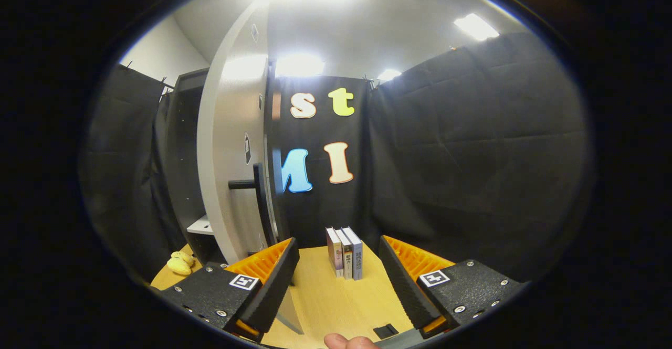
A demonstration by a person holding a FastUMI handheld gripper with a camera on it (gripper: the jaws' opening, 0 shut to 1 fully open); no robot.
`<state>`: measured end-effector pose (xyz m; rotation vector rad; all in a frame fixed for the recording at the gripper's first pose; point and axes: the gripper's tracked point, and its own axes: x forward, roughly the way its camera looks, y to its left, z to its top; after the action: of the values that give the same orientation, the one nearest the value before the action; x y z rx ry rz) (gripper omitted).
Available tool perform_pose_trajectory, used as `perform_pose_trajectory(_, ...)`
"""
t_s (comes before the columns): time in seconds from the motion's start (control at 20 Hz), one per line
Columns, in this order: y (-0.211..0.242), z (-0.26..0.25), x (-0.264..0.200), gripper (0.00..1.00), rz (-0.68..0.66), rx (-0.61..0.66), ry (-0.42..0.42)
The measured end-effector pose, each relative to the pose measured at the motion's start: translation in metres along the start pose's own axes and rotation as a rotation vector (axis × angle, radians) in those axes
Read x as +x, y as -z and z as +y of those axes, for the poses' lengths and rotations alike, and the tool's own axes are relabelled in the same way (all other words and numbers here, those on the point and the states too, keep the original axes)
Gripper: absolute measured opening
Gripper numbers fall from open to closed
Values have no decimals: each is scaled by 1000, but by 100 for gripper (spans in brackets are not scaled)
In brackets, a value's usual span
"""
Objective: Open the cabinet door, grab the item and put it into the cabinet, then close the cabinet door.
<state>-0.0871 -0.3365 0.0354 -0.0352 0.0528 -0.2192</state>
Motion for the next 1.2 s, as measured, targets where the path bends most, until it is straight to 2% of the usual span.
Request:
perform_pose_trajectory(0.15, 17, 15, 6, 95, 52, -8, -71)
perform_pose_trajectory(0.3, 15, 20, 7, 94, 39, 7, -106)
perform_pose_trajectory(0.4, 17, 26, 3, 93, 51, 50, -113)
perform_pose_trajectory(0.55, 14, 41, -3, 93, 44, 31, -118)
perform_pose_trajectory(0.9, 20, 148, -22, 92, 36, 24, -213)
perform_pose_trajectory(1.2, 29, 241, -12, 93, 41, 58, -280)
